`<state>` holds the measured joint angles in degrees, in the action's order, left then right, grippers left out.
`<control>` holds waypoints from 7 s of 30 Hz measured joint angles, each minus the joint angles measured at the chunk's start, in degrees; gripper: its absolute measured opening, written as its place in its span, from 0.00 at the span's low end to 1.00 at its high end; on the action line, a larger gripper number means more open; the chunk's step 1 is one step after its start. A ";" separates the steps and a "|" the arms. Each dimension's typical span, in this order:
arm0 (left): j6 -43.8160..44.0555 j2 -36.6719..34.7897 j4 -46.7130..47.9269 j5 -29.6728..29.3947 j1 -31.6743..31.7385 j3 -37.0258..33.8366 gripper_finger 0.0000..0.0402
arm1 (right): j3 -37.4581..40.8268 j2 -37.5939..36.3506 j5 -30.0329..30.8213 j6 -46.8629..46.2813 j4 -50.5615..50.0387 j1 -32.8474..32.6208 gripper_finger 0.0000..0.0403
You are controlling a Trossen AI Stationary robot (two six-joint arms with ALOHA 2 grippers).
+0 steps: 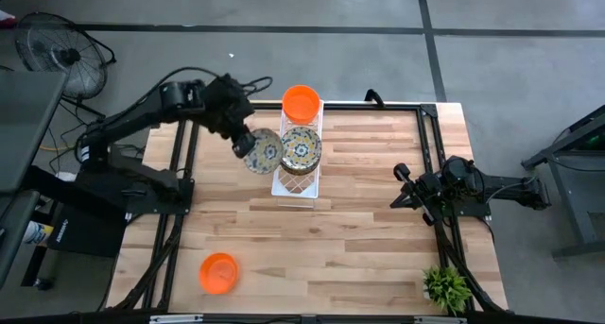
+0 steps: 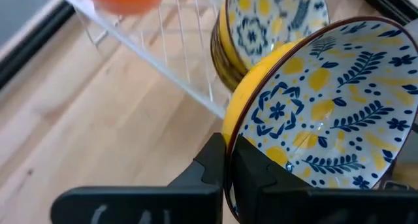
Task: Pick & Place Mini bowls
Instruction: Stack the white and yellow bowl on the stacked white and yellow bowls on the shelf
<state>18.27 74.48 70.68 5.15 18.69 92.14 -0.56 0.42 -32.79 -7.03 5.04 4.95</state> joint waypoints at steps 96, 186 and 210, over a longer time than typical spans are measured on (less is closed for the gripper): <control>19.85 8.95 19.35 -13.11 -11.61 15.89 0.29 | 0.00 0.01 0.00 0.00 0.01 0.01 0.00; -11.75 16.60 -22.00 -11.93 -4.96 3.79 0.29 | -0.02 -0.01 0.01 0.00 0.00 0.02 0.00; -12.84 11.18 -23.91 -23.48 -6.29 3.71 0.29 | 0.00 -0.01 -0.01 0.00 0.00 0.00 0.00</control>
<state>5.43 85.66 46.78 -18.32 12.40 95.85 -0.56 0.40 -32.80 -7.03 5.04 4.95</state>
